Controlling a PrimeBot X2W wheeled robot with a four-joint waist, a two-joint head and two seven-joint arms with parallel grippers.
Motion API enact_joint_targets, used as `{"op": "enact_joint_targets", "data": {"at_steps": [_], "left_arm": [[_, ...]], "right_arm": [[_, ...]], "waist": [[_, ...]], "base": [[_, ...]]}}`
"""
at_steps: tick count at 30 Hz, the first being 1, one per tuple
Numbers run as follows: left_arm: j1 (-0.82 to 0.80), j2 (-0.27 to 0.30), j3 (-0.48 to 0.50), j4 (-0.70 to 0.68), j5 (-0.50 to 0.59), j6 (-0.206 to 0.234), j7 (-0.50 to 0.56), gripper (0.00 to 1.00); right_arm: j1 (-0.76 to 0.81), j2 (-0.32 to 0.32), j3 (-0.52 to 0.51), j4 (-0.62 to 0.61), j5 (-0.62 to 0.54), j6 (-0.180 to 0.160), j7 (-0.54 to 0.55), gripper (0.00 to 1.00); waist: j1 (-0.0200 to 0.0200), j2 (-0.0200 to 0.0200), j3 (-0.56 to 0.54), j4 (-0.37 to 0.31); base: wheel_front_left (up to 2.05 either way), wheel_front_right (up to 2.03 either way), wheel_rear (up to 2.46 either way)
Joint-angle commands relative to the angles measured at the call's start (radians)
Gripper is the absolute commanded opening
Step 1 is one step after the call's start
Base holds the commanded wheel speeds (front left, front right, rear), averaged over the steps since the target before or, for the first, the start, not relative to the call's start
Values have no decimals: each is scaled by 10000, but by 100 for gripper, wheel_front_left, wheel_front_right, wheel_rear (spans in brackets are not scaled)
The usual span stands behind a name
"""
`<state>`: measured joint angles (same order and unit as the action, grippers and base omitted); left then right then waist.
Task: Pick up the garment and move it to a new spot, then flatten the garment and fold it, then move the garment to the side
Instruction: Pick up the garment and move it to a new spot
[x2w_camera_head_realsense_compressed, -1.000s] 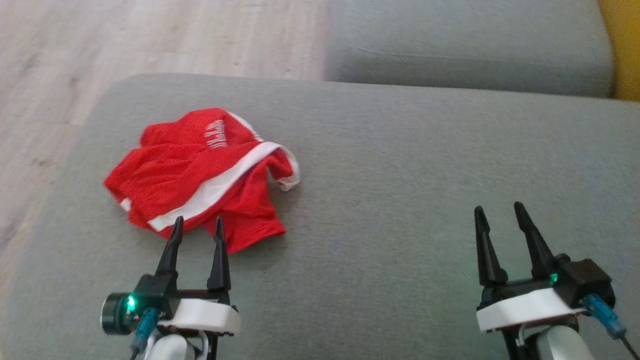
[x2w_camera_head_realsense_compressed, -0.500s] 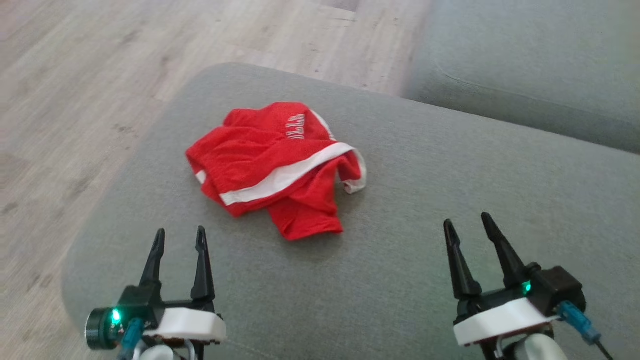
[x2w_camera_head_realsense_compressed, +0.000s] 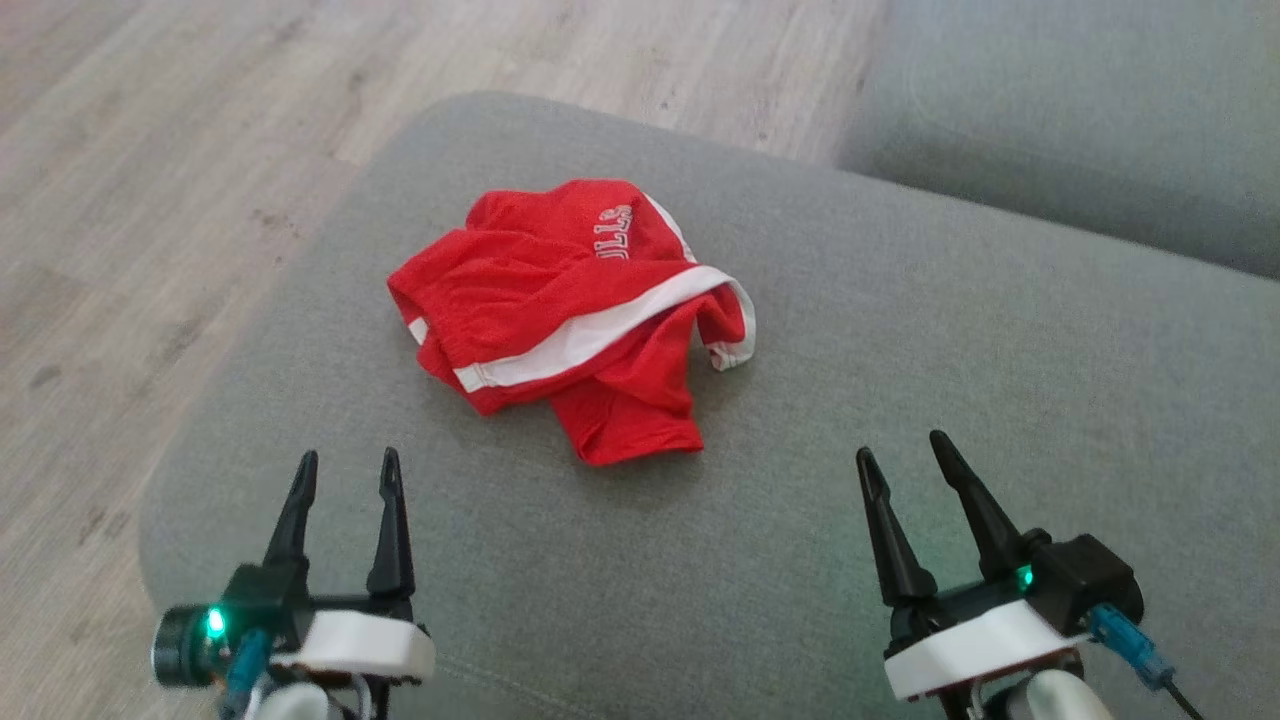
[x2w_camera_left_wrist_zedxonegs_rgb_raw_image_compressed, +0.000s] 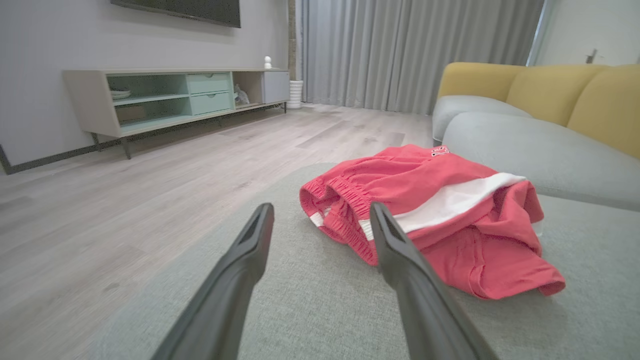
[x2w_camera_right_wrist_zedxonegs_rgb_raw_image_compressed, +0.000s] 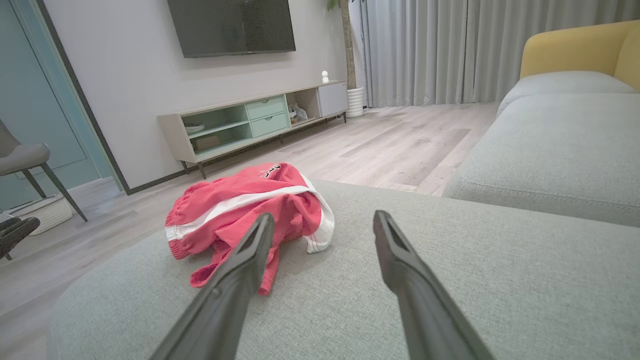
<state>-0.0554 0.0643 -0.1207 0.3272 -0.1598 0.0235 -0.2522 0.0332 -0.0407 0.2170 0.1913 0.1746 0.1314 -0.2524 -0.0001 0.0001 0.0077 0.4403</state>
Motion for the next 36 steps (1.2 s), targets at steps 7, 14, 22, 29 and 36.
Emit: {"op": "enact_joint_targets", "data": {"at_steps": [7,14,22,29,36], "left_arm": [[-2331,1200,-204,762,562,-1017,427,100],[-4756,2538,-1907,2361,482,-1529,2047,100],[-6514,4050,-4594,3501,-1423,-1539,2989,100],[-7076,4483,-5646,4333,-2455,-1540,3050,0],[-7513,4681,-5805,4635,-2678,-1539,2041,0]], "right_arm": [[-890,-95,125,-372,-370,-7,-93,100],[-1407,-95,-104,-382,-688,-7,-93,100],[-1801,-95,-237,-433,-777,-7,-93,100],[-1922,-95,-395,-451,-783,-7,-93,100],[-1861,-95,-501,-384,-732,-7,-93,100]], "waist": [[1,-1,1146,-692],[1,-1,2013,-1258],[1,-1,2671,-1888],[1,-1,2787,-2138],[1,-1,2562,-2112]], "base": [[0,0,0],[0,0,0],[0,0,0],[0,0,0],[0,0,0]]}}
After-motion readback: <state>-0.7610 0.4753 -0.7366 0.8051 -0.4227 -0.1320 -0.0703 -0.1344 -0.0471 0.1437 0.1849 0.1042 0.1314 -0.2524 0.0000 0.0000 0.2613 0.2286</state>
